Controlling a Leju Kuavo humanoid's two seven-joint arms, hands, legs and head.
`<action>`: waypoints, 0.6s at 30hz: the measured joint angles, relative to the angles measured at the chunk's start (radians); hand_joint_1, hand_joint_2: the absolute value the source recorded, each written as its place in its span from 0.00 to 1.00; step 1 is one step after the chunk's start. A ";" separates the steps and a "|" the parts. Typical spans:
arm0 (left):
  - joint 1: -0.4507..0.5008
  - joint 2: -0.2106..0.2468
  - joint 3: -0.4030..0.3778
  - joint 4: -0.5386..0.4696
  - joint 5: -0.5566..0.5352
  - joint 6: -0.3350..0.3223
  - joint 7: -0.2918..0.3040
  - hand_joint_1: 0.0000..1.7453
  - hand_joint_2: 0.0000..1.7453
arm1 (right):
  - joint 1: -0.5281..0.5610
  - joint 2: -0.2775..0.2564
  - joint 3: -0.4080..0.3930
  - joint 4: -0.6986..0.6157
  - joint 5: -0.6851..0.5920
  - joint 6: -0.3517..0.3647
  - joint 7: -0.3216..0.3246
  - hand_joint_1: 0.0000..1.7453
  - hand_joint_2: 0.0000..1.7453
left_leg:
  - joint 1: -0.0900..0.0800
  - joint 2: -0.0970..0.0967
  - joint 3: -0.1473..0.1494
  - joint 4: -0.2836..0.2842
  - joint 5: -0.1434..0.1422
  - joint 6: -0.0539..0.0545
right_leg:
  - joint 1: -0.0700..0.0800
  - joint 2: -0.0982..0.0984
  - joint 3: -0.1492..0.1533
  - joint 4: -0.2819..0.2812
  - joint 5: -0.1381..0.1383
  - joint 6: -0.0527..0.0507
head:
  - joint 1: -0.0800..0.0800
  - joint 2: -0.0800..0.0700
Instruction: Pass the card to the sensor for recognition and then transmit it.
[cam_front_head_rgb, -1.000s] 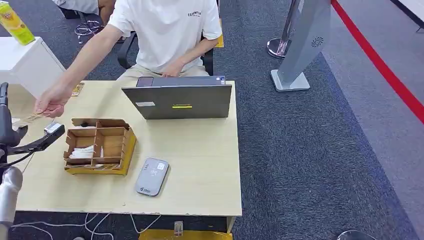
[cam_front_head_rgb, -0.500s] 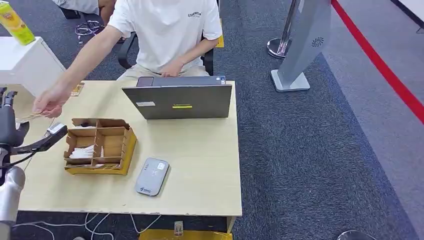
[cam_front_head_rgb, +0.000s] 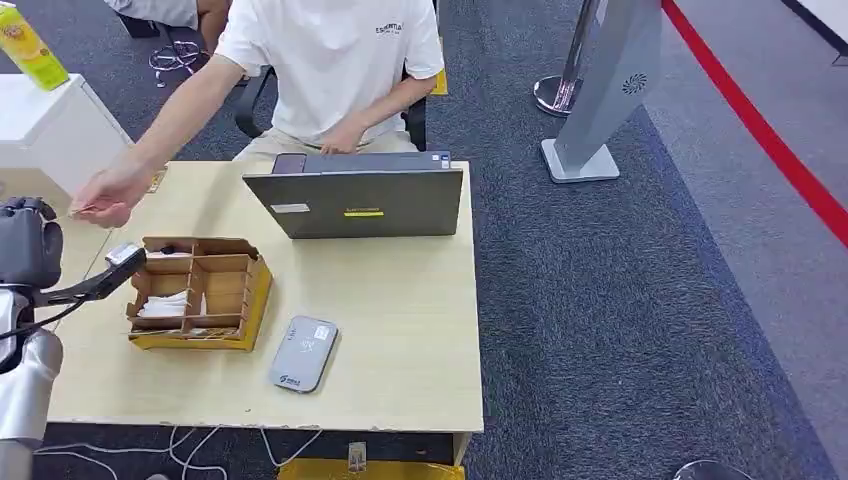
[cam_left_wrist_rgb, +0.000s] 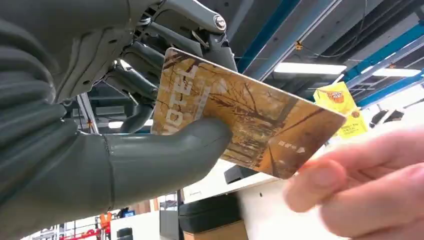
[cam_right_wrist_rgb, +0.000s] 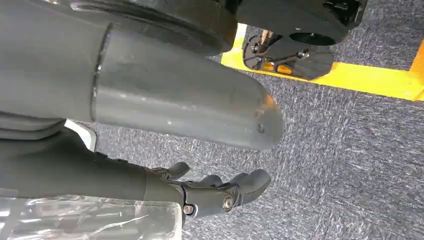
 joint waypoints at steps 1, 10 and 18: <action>0.000 -0.001 -0.001 0.000 0.000 0.000 0.000 1.00 1.00 | 0.000 0.000 0.000 0.000 0.001 0.000 0.000 0.00 0.00 | 0.000 0.000 0.000 0.000 0.000 0.000 | 0.000 0.000 0.000 0.000 0.000 0.000 | 0.000 0.000; 0.006 -0.031 -0.026 -0.018 0.055 -0.001 -0.043 1.00 1.00 | 0.000 0.000 -0.006 0.000 -0.003 -0.001 0.002 0.00 0.00 | 0.000 0.000 0.000 0.000 0.000 0.000 | 0.000 0.000 0.000 0.000 0.000 0.000 | 0.000 0.000; 0.047 -0.085 -0.051 -0.107 0.063 0.006 -0.045 1.00 1.00 | 0.000 0.003 -0.016 0.001 -0.003 -0.001 0.002 0.00 0.00 | 0.000 0.000 0.000 0.000 0.000 0.000 | 0.000 0.000 0.001 0.000 0.000 0.000 | -0.001 0.000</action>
